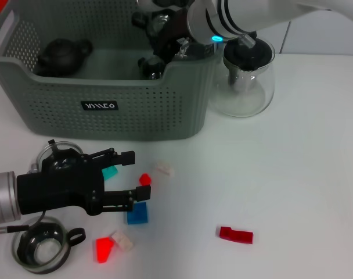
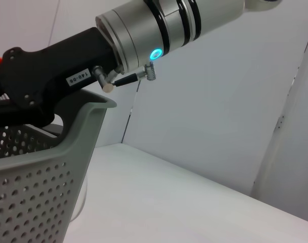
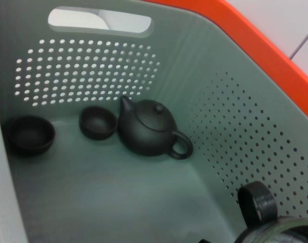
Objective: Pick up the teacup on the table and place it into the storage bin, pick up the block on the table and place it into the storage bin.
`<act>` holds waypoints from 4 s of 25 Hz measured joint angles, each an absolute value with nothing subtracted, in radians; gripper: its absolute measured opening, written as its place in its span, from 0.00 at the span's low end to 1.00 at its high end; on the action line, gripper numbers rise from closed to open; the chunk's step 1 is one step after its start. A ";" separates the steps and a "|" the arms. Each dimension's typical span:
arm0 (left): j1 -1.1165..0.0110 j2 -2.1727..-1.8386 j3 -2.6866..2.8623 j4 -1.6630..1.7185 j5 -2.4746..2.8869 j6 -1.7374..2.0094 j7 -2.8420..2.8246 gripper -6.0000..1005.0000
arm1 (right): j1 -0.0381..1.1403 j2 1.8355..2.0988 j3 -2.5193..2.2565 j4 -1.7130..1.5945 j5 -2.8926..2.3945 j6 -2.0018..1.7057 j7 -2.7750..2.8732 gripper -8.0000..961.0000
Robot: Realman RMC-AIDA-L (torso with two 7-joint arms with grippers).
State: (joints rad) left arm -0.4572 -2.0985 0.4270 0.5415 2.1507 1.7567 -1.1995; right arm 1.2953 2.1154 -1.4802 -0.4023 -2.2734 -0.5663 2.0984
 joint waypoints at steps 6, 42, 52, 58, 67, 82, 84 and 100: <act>-0.459 -2.098 0.428 0.542 2.151 1.756 -1.200 0.90 | 1.294 2.115 -1.487 -0.403 -2.273 -0.570 2.098 0.08; -0.454 -2.097 0.424 0.540 2.151 1.785 -1.200 0.90 | 1.090 2.105 -1.487 -0.814 -2.212 -0.688 2.137 0.55; -0.453 -2.090 0.414 0.548 2.151 1.809 -1.208 0.90 | 0.792 2.101 -1.485 -1.324 -1.973 -0.840 2.053 0.79; -0.445 -2.079 0.378 0.556 2.151 1.850 -1.209 0.90 | 0.626 2.098 -1.371 -1.421 -1.653 -1.087 1.861 0.79; -0.436 -2.065 0.355 0.600 2.155 1.878 -1.222 0.90 | 0.599 2.088 -0.968 -1.178 -1.399 -1.668 1.728 0.82; -0.424 -2.045 0.364 1.039 2.370 1.921 -1.493 0.90 | 0.525 2.046 -0.888 -0.900 -1.523 -1.890 1.505 0.97; -0.421 -2.045 0.364 1.115 2.380 1.949 -1.524 0.90 | 0.524 2.047 -0.883 -0.876 -1.531 -1.889 1.494 0.97; -0.427 -2.153 0.623 1.585 2.714 2.045 -1.817 0.90 | 0.536 2.057 -0.889 -0.782 -1.546 -1.890 1.442 0.97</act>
State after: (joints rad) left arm -0.4270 -2.1531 0.6228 1.5847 2.7140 2.0448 -1.8171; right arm 0.5357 2.0573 -0.8890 -0.7820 -1.5459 -1.8900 1.4419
